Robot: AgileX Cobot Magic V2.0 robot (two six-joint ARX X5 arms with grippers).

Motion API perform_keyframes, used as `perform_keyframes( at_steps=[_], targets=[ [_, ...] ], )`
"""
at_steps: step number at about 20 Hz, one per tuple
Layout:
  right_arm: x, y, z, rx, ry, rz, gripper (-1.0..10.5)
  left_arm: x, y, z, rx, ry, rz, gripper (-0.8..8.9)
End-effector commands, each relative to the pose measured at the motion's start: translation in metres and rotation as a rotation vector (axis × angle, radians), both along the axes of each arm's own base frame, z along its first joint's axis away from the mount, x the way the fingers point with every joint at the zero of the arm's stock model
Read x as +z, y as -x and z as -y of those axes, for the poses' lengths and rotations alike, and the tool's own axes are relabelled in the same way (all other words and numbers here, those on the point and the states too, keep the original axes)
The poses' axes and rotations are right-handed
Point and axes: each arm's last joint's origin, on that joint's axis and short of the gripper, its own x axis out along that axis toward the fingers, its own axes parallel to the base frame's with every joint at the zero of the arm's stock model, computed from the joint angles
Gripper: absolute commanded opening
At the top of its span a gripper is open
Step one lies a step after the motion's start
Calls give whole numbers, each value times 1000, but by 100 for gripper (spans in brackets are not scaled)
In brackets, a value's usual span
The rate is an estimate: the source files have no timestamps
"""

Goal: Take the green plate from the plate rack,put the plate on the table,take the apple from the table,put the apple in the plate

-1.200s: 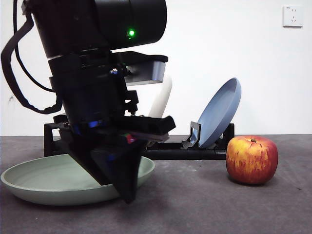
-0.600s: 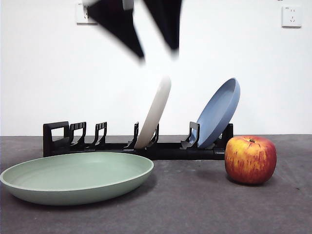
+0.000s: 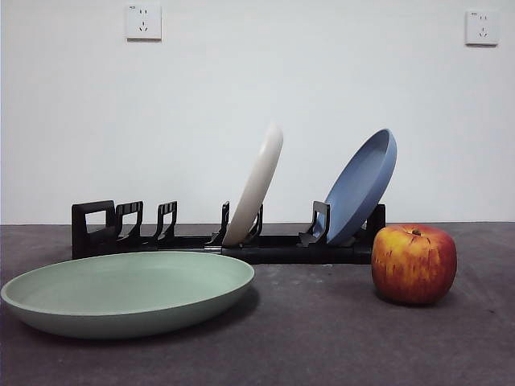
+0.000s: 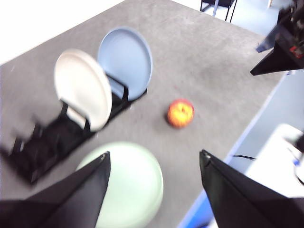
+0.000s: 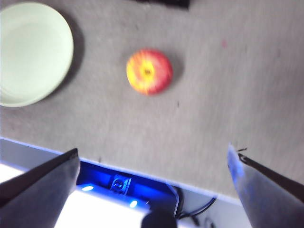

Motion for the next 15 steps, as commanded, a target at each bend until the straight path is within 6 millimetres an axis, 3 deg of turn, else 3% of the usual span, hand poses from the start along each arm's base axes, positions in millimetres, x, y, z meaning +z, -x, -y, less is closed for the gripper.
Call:
perform_keyframes(
  at_steps=[1, 4, 7, 12, 15],
  targets=[
    [-20, -1, 0, -50, -12, -40, 626, -7, 18, -25, 41, 44, -61, 319],
    [-42, -8, -4, -55, -11, -51, 626, -24, 39, -51, 4, 141, -83, 319],
    [-52, -19, -9, -67, -35, -20, 626, -58, 52, -69, 59, 196, -126, 318],
    [-67, -50, -25, -43, 0, -54, 626, -128, 56, -75, 129, 221, -243, 318],
    [-84, -77, -38, -26, 28, -84, 627, -149, 56, -75, 155, 241, -278, 318]
  ],
)
